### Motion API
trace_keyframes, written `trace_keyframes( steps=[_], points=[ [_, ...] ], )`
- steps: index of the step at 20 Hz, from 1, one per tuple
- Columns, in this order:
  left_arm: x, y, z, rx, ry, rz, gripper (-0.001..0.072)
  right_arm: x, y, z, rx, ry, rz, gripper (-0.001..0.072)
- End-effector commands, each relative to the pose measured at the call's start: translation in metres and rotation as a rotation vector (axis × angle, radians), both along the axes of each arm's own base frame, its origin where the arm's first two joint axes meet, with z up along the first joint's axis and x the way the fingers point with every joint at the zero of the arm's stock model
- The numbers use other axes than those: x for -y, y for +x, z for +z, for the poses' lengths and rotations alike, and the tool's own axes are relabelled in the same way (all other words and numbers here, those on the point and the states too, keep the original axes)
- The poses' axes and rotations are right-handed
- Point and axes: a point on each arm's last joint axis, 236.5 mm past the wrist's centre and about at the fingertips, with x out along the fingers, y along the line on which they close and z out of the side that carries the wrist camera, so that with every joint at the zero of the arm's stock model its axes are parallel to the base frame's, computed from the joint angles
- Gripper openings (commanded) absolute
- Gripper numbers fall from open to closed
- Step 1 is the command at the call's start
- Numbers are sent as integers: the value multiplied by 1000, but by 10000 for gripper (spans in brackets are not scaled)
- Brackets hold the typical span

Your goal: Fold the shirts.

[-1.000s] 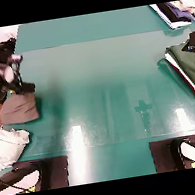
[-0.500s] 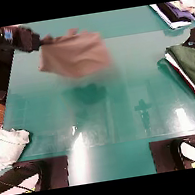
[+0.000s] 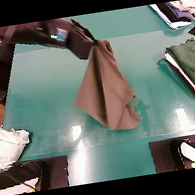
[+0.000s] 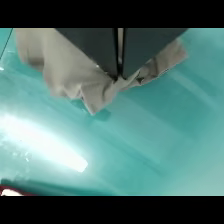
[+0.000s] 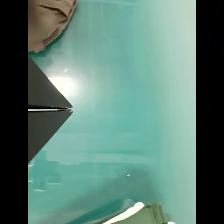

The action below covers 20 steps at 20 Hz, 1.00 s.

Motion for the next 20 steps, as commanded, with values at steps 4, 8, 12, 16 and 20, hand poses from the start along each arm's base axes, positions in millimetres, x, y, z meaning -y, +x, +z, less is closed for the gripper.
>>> trace_keyframes(
  steps=[4,8,12,16,20],
  points=[
    [62,35,-76,-177,-68,-35,249,-1,-4,7,19,-4,0,30],
    [-2,52,-83,-247,41,77,626,-1,-4,6,18,-6,-2,30],
    [-104,41,-122,-484,228,179,534,0,-3,6,18,-6,-2,29],
    [-142,26,-163,-596,240,271,534,0,-3,6,17,-6,-2,30],
    [-131,-9,-218,-723,142,305,534,0,-3,6,18,-6,-1,30]
  ],
)
